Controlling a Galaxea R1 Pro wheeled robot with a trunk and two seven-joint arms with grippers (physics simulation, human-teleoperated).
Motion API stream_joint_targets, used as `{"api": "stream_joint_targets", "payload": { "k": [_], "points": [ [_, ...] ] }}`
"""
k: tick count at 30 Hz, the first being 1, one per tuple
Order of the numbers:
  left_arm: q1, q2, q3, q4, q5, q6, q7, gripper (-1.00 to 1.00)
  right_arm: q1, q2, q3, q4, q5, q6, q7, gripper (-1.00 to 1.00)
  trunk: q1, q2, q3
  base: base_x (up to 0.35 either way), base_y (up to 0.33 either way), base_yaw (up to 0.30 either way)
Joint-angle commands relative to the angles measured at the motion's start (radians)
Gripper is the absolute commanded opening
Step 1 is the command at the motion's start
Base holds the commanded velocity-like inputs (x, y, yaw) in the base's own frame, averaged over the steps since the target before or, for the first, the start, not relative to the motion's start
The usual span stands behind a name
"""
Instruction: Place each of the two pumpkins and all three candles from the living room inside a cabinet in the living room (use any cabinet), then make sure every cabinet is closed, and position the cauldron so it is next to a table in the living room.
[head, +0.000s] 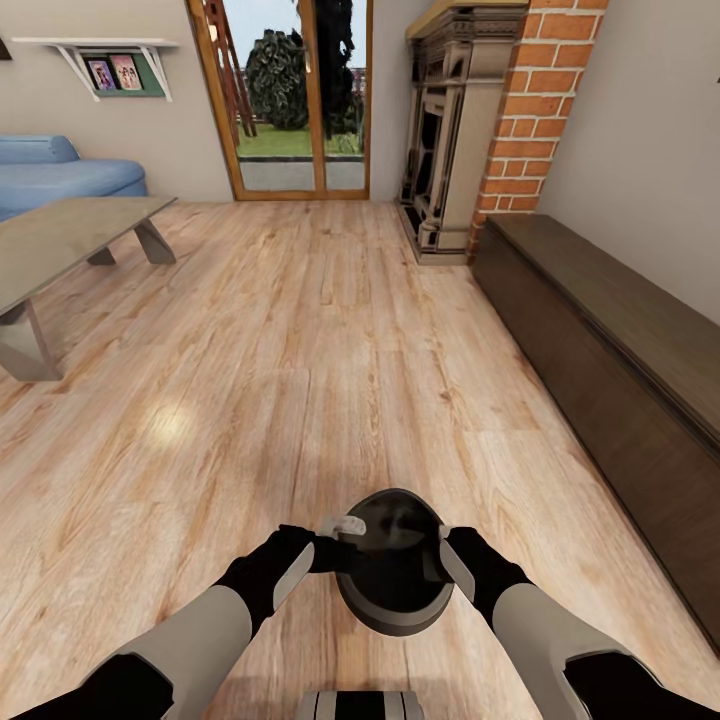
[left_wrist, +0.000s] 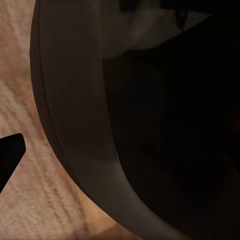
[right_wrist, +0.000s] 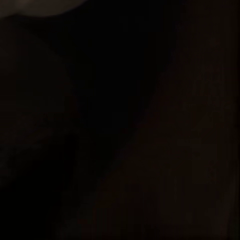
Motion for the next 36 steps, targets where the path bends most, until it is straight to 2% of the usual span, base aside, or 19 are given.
{"api": "stream_joint_targets", "payload": {
  "k": [1, 36],
  "points": [
    [0.0, 0.001, -0.004, -0.001, 0.003, 0.004, 0.0, 1.0, 0.0, 0.0, 0.007, -0.002, -0.021, 0.002, -0.007, -1.0, 0.0, 0.0, -0.001, 0.0, 0.0, 0.0],
    [-0.001, 0.001, -0.004, -0.001, 0.003, 0.005, 0.0, 1.0, 0.0, 0.0, 0.006, -0.002, -0.022, 0.002, -0.004, -1.0, 0.0, 0.0, -0.001, 0.0, 0.0, 0.0]
  ]
}}
